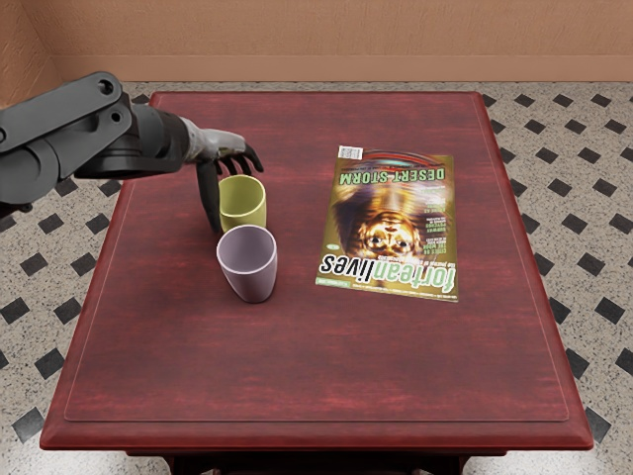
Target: Pick up cup and place in cup with left hand
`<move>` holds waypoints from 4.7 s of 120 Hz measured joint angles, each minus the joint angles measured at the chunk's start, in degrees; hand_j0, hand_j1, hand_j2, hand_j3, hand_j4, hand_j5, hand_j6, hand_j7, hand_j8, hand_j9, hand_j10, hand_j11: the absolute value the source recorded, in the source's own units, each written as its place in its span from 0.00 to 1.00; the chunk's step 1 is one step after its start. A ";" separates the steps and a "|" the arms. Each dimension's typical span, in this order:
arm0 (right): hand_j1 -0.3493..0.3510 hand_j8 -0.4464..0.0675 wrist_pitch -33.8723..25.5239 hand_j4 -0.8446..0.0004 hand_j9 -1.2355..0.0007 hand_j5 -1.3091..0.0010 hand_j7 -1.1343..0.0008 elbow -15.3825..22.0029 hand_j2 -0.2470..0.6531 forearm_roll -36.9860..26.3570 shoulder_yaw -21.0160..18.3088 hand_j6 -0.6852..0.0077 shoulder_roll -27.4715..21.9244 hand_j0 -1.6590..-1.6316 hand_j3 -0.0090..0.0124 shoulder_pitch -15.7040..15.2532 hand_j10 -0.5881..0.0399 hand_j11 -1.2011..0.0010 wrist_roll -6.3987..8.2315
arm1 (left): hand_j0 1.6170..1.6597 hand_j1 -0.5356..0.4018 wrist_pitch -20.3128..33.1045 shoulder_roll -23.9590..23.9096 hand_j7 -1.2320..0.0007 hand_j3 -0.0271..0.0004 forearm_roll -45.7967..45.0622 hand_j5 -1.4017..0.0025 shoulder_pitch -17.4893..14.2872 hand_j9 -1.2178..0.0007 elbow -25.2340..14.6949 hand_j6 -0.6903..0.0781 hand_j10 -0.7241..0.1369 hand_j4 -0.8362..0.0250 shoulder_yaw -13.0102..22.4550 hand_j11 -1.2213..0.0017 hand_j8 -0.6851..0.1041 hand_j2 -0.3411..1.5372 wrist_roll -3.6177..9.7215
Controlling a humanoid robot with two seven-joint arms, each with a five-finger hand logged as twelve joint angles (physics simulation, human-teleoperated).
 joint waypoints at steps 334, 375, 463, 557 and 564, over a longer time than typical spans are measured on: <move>0.00 0.87 0.18 1.00 1.00 1.00 1.00 0.33 0.27 -0.03 0.02 0.99 0.00 0.04 0.42 0.49 0.94 1.00 -0.14 | 0.91 0.24 -9.47 11.63 0.29 0.99 -23.73 0.35 -14.50 0.27 -5.87 0.49 0.37 0.30 -0.16 0.29 0.50 0.66 0.03; 0.00 0.87 0.18 1.00 1.00 1.00 1.00 0.72 0.27 -0.03 0.02 0.99 0.00 0.04 0.42 0.70 0.94 1.00 -0.13 | 0.92 0.27 -9.52 15.64 0.28 0.99 -27.40 0.35 -13.90 0.27 -12.15 0.47 0.34 0.28 0.03 0.27 0.48 0.61 -0.01; 0.00 0.87 0.18 1.00 1.00 1.00 1.00 1.40 0.27 -0.03 0.01 0.99 0.00 0.04 0.42 0.79 0.94 1.00 -0.14 | 0.95 0.13 -9.41 19.01 0.22 0.99 -30.88 0.30 -13.08 0.22 -14.52 0.18 0.11 0.15 2.76 0.21 0.19 0.63 0.00; 0.00 0.87 0.18 1.00 1.00 1.00 1.00 1.71 0.27 -0.03 0.01 0.99 0.00 0.04 0.42 1.05 0.94 1.00 -0.14 | 0.96 0.83 -9.34 24.17 0.90 0.99 -57.14 0.91 -4.84 0.90 -11.76 0.78 0.74 0.86 2.26 0.90 0.76 0.20 0.00; 0.00 0.87 0.18 1.00 1.00 1.00 1.00 1.82 0.27 -0.03 0.01 0.99 0.00 0.04 0.42 1.05 0.94 1.00 -0.13 | 0.96 0.85 -9.34 26.39 0.92 0.99 -60.11 0.93 -4.16 0.92 -11.86 0.80 0.76 0.88 2.25 0.92 0.78 0.20 0.00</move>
